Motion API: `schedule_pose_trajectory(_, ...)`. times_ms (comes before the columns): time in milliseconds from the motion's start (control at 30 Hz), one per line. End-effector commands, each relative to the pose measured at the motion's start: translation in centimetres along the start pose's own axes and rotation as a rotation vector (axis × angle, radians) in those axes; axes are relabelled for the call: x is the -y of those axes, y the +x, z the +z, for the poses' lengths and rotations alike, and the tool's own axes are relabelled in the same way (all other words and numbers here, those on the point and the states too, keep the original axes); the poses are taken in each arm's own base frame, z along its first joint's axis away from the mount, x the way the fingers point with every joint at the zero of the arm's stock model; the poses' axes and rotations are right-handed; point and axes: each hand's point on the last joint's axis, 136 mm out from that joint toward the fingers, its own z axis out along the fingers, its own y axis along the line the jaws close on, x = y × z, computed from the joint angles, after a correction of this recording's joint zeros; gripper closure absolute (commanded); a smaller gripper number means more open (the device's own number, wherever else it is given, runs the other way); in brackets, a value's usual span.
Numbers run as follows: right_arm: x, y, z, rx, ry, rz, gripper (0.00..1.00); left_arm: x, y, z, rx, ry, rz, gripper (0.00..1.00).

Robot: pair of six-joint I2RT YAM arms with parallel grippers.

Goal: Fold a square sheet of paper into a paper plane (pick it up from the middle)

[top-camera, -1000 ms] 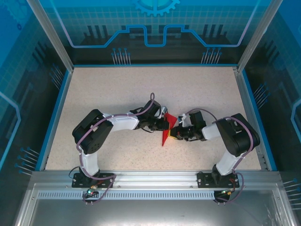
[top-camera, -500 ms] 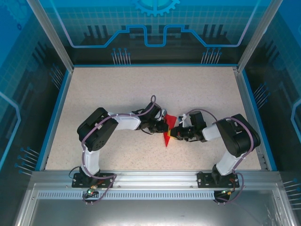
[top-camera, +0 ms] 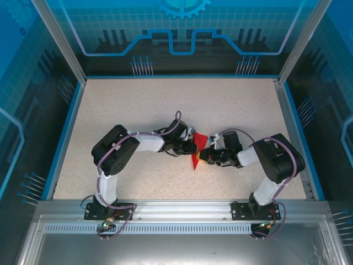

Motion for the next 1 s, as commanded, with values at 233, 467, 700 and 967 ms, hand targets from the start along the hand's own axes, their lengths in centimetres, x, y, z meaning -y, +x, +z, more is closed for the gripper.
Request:
schedule_pose_trajectory(233,-0.6,-1.8,-1.4,0.073,-0.036,0.035,0.79,1.2,-0.4,-1.1,0.005,0.050,0.007,0.98)
schedule_pose_trajectory(467,-1.2,-4.1,-2.7,0.127,-0.034,0.028,0.76,1.8,-0.7,-1.3,0.014,0.072,0.017,0.98)
schedule_pose_trajectory(700,-1.2,-5.7,-2.2,0.127,-0.024,0.018,0.73,2.0,-0.7,-1.6,0.019,0.081,0.024,0.98)
schedule_pose_trajectory(967,-0.5,-6.6,-1.9,0.125,0.031,-0.010,0.67,2.1,-0.8,-1.6,0.016,0.086,0.024,0.98)
